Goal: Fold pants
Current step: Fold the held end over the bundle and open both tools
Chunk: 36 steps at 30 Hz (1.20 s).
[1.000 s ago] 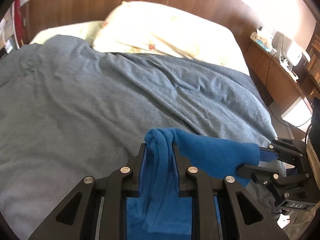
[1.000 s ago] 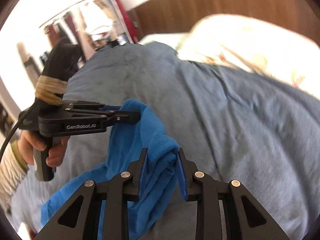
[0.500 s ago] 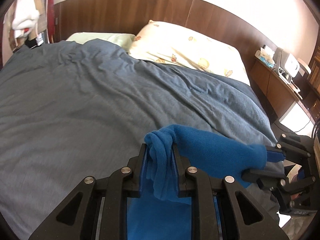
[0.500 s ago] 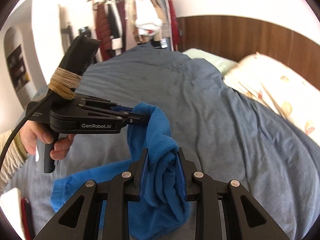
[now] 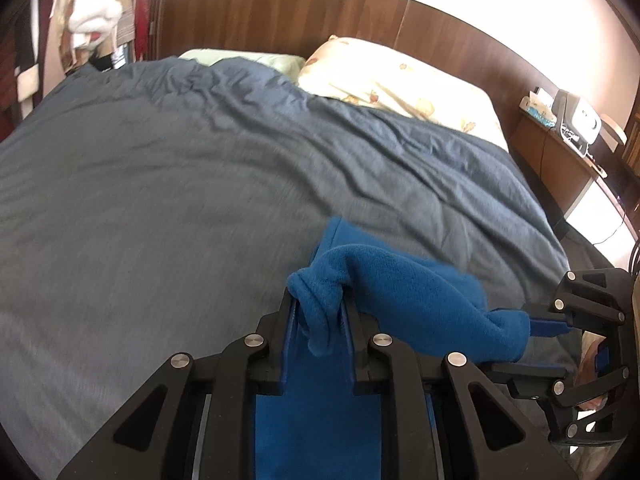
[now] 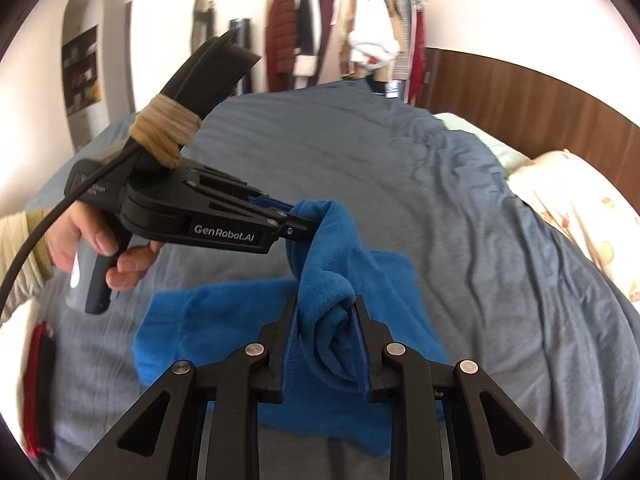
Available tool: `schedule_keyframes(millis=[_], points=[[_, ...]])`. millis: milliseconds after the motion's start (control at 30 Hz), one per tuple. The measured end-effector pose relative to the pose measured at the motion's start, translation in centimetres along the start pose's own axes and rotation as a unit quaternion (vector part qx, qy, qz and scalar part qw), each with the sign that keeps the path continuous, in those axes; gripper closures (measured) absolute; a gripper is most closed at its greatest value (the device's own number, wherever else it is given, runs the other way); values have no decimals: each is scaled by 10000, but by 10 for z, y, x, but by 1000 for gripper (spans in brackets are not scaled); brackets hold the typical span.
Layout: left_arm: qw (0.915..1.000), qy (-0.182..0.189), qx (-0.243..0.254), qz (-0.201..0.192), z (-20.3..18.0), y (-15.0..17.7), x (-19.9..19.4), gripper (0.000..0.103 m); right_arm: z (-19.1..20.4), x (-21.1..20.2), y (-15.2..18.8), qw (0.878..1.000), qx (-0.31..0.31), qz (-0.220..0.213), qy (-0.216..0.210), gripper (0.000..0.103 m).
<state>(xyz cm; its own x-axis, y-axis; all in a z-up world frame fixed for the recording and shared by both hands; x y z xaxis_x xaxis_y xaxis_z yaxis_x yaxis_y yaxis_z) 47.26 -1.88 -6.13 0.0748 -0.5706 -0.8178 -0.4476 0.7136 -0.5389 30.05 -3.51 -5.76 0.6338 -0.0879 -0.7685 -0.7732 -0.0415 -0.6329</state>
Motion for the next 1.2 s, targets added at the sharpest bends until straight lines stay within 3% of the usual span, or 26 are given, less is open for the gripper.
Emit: schedule_keyframes(millis=[367, 700, 1033, 1200], points=[[9988, -435, -161, 162, 19, 70, -39, 84, 77, -1, 18, 9969, -711, 29, -323, 79], [9949, -773, -62, 640, 27, 115, -34, 84, 131, 15, 43, 9854, -1653, 246, -330, 79], [9811, -1286, 665, 1283, 26, 125, -23, 84, 161, 28, 68, 9657, -2516, 524, -381, 79], [9702, -1695, 606, 1619, 37, 140, -17, 92, 159, 29, 73, 9638, -2549, 622, -485, 79]])
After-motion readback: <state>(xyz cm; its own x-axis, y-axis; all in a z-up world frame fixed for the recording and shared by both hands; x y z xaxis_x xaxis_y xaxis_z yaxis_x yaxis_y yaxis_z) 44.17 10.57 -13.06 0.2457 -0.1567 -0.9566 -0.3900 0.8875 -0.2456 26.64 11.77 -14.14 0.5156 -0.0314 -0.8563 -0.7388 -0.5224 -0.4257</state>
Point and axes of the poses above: each gripper's, at about its wrist camera, not at the fingertips, and x roughly the way its jaws point, z to its left, y to its underside, the point moved 2 cm from there along x, roughly the way its jaws point, and after that the axes turned 8 degrees about z, right-handed, at the moved point
